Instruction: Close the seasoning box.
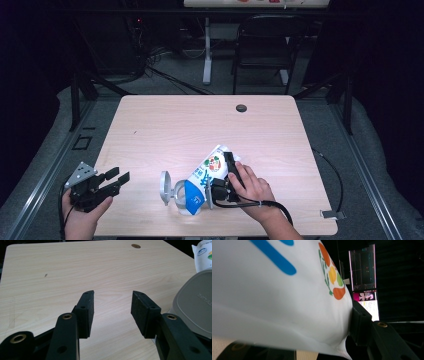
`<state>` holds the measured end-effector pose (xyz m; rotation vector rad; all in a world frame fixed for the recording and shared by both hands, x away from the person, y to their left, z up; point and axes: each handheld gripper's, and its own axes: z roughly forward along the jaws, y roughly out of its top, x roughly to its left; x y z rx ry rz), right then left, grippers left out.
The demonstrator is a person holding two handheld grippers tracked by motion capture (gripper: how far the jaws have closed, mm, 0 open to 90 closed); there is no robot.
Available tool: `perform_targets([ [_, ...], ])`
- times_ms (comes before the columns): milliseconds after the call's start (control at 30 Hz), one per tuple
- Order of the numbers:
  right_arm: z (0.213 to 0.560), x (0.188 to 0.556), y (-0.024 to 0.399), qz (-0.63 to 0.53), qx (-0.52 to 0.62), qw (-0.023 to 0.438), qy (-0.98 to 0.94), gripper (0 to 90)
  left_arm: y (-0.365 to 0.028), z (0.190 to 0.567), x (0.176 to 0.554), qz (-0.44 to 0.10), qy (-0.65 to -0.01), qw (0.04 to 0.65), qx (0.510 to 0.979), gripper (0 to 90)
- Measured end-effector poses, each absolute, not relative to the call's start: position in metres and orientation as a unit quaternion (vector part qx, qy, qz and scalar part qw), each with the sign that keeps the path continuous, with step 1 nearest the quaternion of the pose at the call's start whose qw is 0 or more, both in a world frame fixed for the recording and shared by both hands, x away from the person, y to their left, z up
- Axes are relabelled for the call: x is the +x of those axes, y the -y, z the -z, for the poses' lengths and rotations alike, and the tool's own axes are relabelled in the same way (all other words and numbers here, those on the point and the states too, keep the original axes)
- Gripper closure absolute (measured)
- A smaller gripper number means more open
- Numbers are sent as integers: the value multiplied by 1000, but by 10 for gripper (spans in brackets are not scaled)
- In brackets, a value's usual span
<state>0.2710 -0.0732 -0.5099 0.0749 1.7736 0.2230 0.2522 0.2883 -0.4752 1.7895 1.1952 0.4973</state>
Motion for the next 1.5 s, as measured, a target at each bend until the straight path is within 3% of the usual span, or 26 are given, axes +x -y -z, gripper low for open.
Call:
perform_targets([
  [1500, 509, 269, 73, -99, 24, 626, -773, 585, -289, 475, 252, -201, -483, 451, 723, 539],
])
